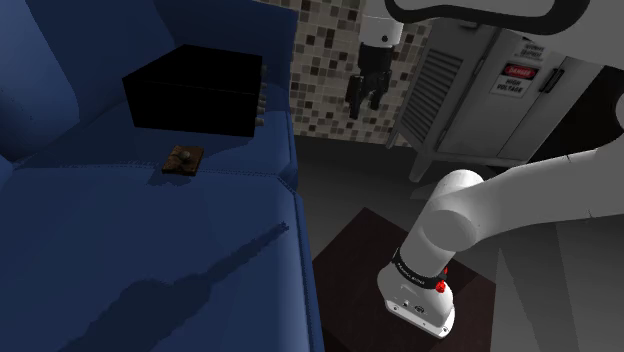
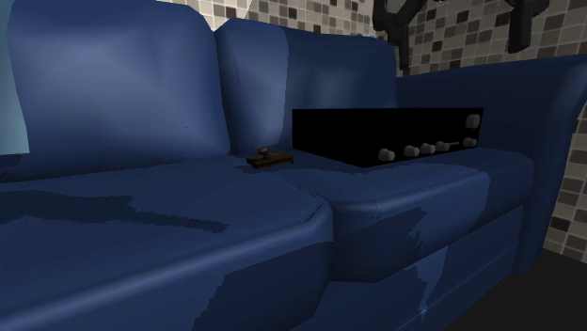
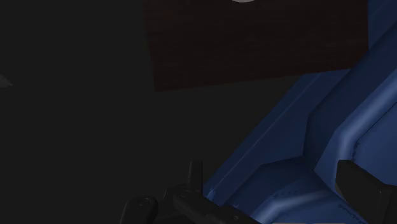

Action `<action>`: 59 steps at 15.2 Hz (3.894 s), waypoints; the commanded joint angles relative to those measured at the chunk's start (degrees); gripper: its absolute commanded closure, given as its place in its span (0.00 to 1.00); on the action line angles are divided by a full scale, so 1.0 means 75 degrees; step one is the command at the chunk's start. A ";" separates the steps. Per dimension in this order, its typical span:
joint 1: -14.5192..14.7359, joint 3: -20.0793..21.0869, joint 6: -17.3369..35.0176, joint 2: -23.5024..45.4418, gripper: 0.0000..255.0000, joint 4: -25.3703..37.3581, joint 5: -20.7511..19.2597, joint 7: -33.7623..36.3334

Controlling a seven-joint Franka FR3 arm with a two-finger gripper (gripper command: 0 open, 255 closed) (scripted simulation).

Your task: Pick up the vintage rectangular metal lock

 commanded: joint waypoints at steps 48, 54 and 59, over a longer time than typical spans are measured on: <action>0.1652 0.2547 0.2043 0.9575 1.00 0.7114 -0.0552 0.5174; 0.1651 0.2547 0.2042 0.9568 1.00 0.7107 -0.0550 0.5173; 0.1661 0.2555 0.1761 0.9533 1.00 0.7358 -0.0533 0.5138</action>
